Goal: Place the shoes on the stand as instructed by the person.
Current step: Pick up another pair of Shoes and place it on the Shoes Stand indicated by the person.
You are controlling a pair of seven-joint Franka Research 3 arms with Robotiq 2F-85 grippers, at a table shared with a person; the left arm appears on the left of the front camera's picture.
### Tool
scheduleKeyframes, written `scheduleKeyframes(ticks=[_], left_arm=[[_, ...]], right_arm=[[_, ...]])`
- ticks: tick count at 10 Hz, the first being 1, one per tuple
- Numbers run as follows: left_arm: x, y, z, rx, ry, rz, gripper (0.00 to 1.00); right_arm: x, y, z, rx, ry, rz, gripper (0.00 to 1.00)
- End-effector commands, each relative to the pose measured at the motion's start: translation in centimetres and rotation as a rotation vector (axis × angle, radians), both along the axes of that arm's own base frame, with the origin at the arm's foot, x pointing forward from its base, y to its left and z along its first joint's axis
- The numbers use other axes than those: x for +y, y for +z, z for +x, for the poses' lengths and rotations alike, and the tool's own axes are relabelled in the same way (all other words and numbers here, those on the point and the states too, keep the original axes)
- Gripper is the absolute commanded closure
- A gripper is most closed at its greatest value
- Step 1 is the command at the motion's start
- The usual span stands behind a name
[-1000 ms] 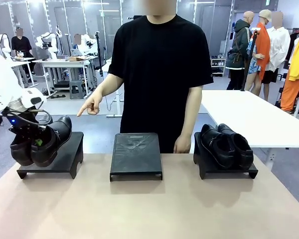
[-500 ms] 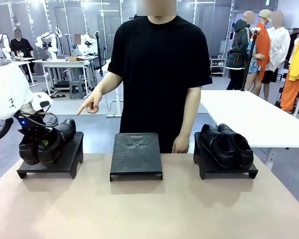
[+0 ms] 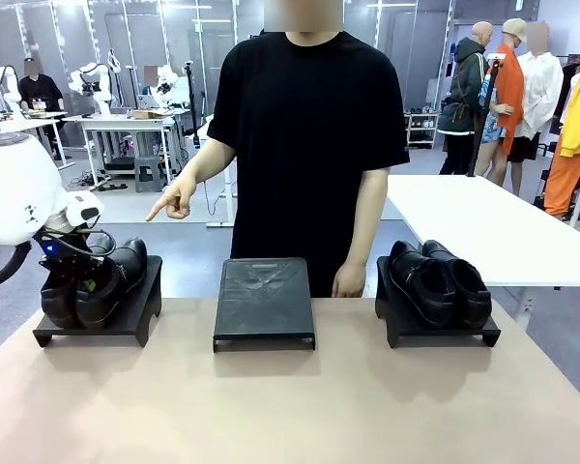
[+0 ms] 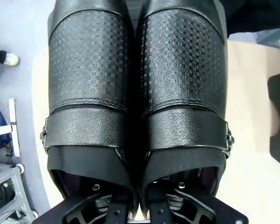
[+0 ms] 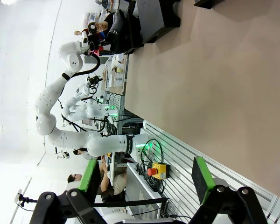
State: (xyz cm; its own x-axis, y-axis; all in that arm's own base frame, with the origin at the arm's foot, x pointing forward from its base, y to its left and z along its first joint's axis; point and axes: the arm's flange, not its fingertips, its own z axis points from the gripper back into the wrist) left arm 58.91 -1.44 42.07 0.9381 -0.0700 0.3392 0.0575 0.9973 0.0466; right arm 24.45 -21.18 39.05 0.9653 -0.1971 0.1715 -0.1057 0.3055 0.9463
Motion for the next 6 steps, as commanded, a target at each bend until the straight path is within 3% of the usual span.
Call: scheduleKeyframes(ticks=[1, 6], left_arm=[[-0.04, 0.39, 1.44, -0.055, 0.029, -0.005, 0.91], [0.02, -0.28, 2.18, -0.069, 0.05, -0.027, 0.87]], right_arm=[[-0.08, 0.1, -0.25, -0.02, 0.014, -0.005, 0.0], [-0.08, 0.1, -0.25, -0.02, 0.014, -0.005, 0.0]])
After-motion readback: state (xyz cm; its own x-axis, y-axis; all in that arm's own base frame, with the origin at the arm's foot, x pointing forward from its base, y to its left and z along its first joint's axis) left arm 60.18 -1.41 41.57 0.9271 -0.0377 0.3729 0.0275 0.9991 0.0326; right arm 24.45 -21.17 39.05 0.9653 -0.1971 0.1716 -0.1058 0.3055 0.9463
